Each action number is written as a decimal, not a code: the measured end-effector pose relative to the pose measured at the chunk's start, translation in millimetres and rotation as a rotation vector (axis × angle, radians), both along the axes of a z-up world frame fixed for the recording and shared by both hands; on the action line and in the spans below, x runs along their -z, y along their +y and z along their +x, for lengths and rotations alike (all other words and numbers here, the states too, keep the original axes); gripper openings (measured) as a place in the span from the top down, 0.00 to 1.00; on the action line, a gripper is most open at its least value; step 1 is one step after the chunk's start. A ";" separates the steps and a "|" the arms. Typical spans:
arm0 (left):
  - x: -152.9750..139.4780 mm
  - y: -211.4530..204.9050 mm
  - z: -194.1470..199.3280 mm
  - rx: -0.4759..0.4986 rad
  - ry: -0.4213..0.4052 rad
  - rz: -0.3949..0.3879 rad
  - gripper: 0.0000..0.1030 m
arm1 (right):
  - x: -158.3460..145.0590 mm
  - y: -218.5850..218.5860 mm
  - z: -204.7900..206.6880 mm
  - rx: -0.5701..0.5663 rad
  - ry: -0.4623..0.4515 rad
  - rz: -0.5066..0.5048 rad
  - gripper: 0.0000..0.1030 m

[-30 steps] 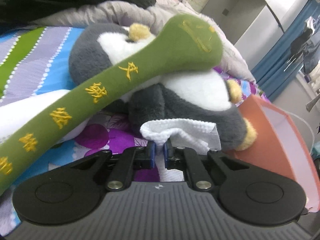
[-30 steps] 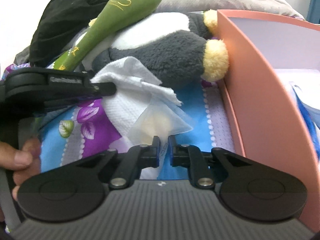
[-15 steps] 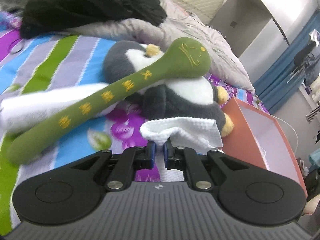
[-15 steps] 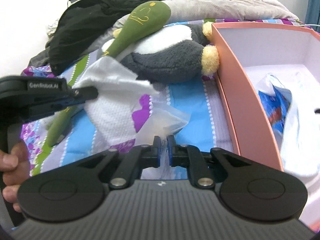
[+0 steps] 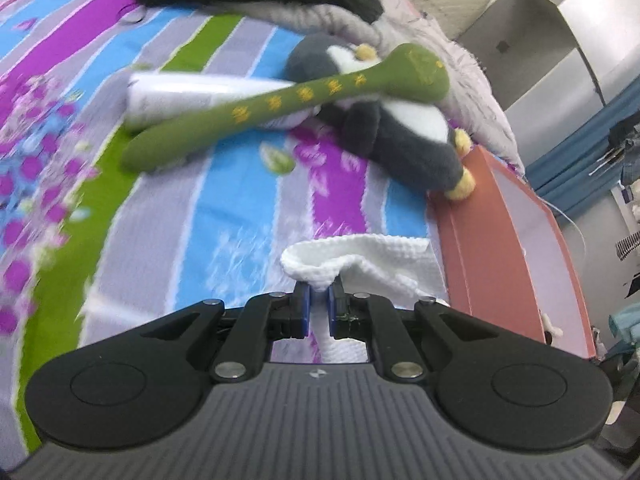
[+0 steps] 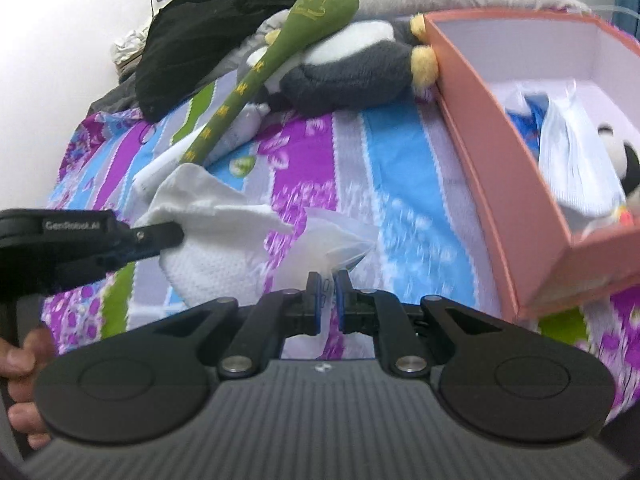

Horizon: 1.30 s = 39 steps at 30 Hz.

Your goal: Organize soft objects

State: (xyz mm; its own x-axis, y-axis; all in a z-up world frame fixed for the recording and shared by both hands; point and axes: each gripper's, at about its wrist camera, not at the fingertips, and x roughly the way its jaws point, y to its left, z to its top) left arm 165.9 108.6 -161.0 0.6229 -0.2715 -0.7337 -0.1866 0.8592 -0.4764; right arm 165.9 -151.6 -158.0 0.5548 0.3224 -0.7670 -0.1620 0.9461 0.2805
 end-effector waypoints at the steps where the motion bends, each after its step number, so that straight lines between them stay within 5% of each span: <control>1: 1.4 0.3 -6.2 0.003 0.008 0.013 0.90 | 2.3 0.7 -3.7 -0.002 0.004 -0.005 0.89; 13: 35.0 3.8 -30.4 -0.007 0.116 -0.018 0.88 | 27.8 -5.5 -12.8 -0.007 0.086 -0.040 0.85; 15: 36.4 6.0 -29.2 -0.012 0.133 -0.041 0.64 | 26.9 -5.7 -13.4 -0.021 0.095 -0.049 0.80; 16: 36.2 7.2 -29.7 -0.018 0.140 -0.035 0.42 | 26.2 -6.2 -13.9 -0.027 0.099 -0.053 0.69; 17: 35.3 8.1 -31.0 -0.023 0.136 -0.024 0.36 | 25.2 -7.4 -14.7 -0.029 0.099 -0.054 0.62; 19: 33.6 9.3 -35.1 -0.014 0.120 -0.013 0.36 | 23.4 -8.0 -16.8 -0.029 0.092 -0.068 0.44; 29: 34.6 1.3 -36.0 0.078 0.080 0.040 0.36 | 26.0 4.5 -13.1 -0.103 0.019 -0.129 0.43; 39: 52.4 -21.5 -14.7 0.138 0.090 0.111 0.36 | 59.7 16.7 -2.8 -0.156 0.065 -0.162 0.34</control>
State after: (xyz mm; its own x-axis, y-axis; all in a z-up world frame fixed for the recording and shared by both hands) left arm 151.2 87.1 -213.4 0.5159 -0.2641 -0.8149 -0.1006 0.9260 -0.3638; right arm 163.2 -134.8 -217.7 0.4555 0.2699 -0.8484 -0.2963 0.9446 0.1414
